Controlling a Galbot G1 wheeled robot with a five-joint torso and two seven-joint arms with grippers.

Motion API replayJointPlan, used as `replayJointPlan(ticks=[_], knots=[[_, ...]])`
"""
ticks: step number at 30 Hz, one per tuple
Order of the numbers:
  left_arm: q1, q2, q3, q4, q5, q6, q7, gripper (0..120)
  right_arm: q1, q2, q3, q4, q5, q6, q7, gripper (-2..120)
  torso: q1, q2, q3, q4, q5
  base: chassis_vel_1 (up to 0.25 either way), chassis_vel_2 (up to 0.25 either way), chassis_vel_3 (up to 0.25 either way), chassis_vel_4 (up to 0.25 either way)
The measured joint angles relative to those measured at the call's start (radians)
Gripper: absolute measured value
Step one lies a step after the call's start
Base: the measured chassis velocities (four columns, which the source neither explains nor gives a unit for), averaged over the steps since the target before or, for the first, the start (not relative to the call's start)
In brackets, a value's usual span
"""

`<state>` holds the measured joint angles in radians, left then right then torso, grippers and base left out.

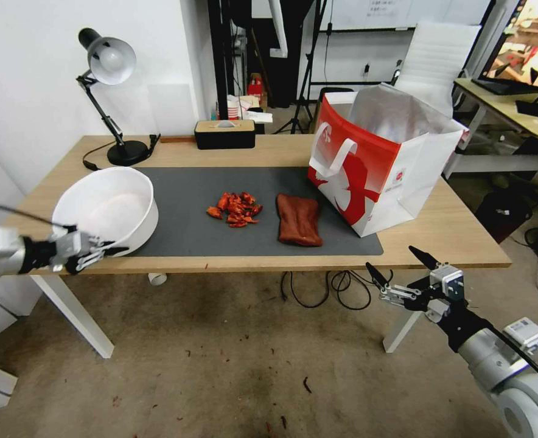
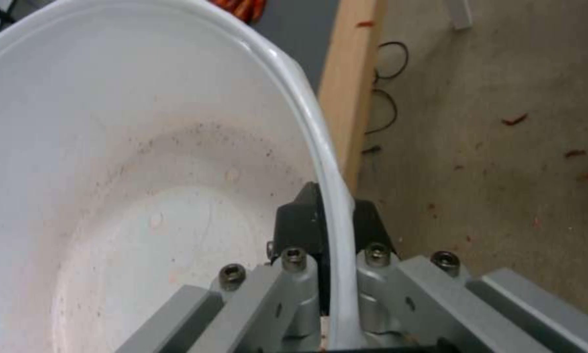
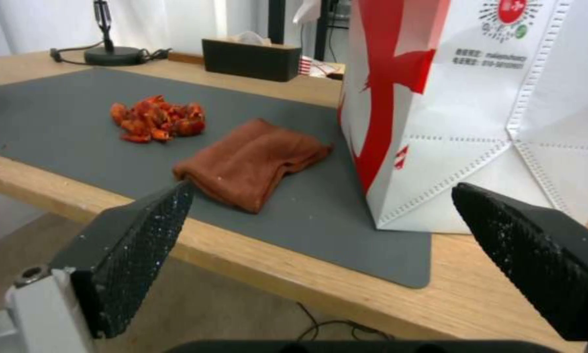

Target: Sweep shrimp from table into container with towel, then put container into takeout bag.

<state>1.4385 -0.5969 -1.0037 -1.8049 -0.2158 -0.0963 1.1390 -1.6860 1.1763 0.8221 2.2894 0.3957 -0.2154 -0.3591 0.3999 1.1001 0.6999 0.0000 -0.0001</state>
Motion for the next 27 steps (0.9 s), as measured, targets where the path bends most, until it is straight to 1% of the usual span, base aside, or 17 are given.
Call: replayJointPlan(ticks=[1, 3, 4, 5, 7, 8, 11, 12, 14, 15, 16, 18, 19, 23, 24, 27], knots=[[0.049, -0.022, -0.036, -0.03, 0.01, -0.019, 0.012, 0, 0.004, -0.002, -0.006, -0.003, 0.0, 0.0, 0.0, 100, 0.0, 0.0, 0.0, -0.0001, 0.0003, 0.0, 0.0, 0.0, 0.0], [0.11, -0.046, -0.08, -0.063, 0.023, -0.05, 0.039, 0, 0.006, -0.006, -0.011, -0.006, 0.0, -0.001, 0.0, 100, 0.0, 0.0, 0.0, 0.0, 0.0, 0.0, 0.0, 0.0, 0.0], [0.11, -0.046, -0.08, -0.063, 0.023, -0.05, 0.039, 0, 0.006, -0.006, -0.011, -0.006, 0.0, -0.001, 0.0, 100, 0.0, 0.0, 0.0, 0.0, 0.0, 0.0, 0.0, 0.0, 0.0], [0.155, -0.061, -0.111, -0.087, 0.028, -0.075, 0.063, 0, 0.006, -0.008, -0.013, -0.008, 0.001, -0.001, 0.0, 100, 0.0, 0.0, 0.0, 0.0001, 0.0003, 0.0, 0.0, 0.0, 0.0], [0.213, -0.082, -0.156, -0.112, 0.029, -0.119, 0.103, 0, 0.005, -0.011, -0.013, -0.01, 0.003, -0.001, -0.001, 100, 0.0, 0.0, 0.0, 0.0, 0.0001, 0.0, 0.0, 0.0, 0.0], [0.213, -0.082, -0.156, -0.112, 0.029, -0.119, 0.103, 0, 0.005, -0.011, -0.013, -0.01, 0.003, -0.001, -0.001, 100, 0.0, 0.0, 0.0, 0.0, 0.0001, 0.0, 0.0, 0.0, 0.0], [0.268, -0.109, -0.2, -0.137, 0.022, -0.17, 0.152, 0, 0.002, -0.012, -0.013, -0.013, 0.006, 0.001, -0.003, 100, 0.0, 0.0, 0.0, 0.0, 0.0001, 0.0, 0.0, 0.0, 0.0], [0.268, -0.109, -0.2, -0.137, 0.022, -0.17, 0.152, 0, 0.002, -0.012, -0.013, -0.013, 0.006, 0.001, -0.003, 100, 0.0, 0.0, 0.0, 0.0, 0.0001, 0.0, 0.0, 0.0, 0.0], [0.323, -0.14, -0.223, -0.174, 0.012, -0.211, 0.192, 0, 0.001, -0.011, -0.017, -0.013, 0.006, 0.003, -0.004, 100, 0.0, 0.0, 0.0, 0.0, 0.0002, 0.0, 0.0, 0.0, 0.0], [0.345, -0.154, -0.225, -0.195, 0.018, -0.23, 0.206, 0, 0.001, -0.01, -0.018, -0.013, 0.006, 0.003, -0.004, 100, 0.0, 0.0, 0.0, 0.0001, 0.0002, 0.0, 0.0, 0.0, 0.0], [0.345, -0.154, -0.225, -0.195, 0.018, -0.23, 0.206, 0, 0.001, -0.01, -0.018, -0.013, 0.006, 0.003, -0.004, 100, 0.0, 0.0, 0.0, 0.0001, 0.0002, 0.0, 0.0, 0.0, 0.0], [0.37, -0.173, -0.215, -0.223, 0.033, -0.25, 0.214, 0, 0.0, -0.009, -0.019, -0.01, 0.006, 0.004, -0.004, 100, 0.0, 0.0, 0.0, 0.0, 0.0003, 0.0, 0.0, 0.0, 0.0], [0.37, -0.173, -0.215, -0.223, 0.033, -0.25, 0.214, 0, 0.0, -0.009, -0.019, -0.01, 0.006, 0.004, -0.004, 100, 0.0, 0.0, 0.0, 0.0, 0.0003, 0.0, 0.0, 0.0, 0.0], [0.394, -0.195, -0.158, -0.247, 0.073, -0.271, 0.216, 0, -0.006, -0.011, -0.016, -0.004, 0.008, 0.005, -0.004, 100, 0.0, 0.0, 0.0, -0.0001, 0.0002, 0.0, 0.0, 0.0, 0.0], [0.394, -0.195, -0.158, -0.247, 0.073, -0.271, 0.216, 0, -0.006, -0.011, -0.016, -0.004, 0.008, 0.005, -0.004, 100, 0.0, 0.0, 0.0, -0.0001, 0.0002, 0.0, 0.0, 0.0, 0.0], [0.403, -0.205, -0.103, -0.25, 0.119, -0.289, 0.209, 0, -0.009, -0.011, -0.011, 0.002, 0.009, 0.006, -0.005, 100, 0.0, 0.0, 0.0, 0.0001, 0.0001, 0.0, 0.0, 0.0, 0.0]])
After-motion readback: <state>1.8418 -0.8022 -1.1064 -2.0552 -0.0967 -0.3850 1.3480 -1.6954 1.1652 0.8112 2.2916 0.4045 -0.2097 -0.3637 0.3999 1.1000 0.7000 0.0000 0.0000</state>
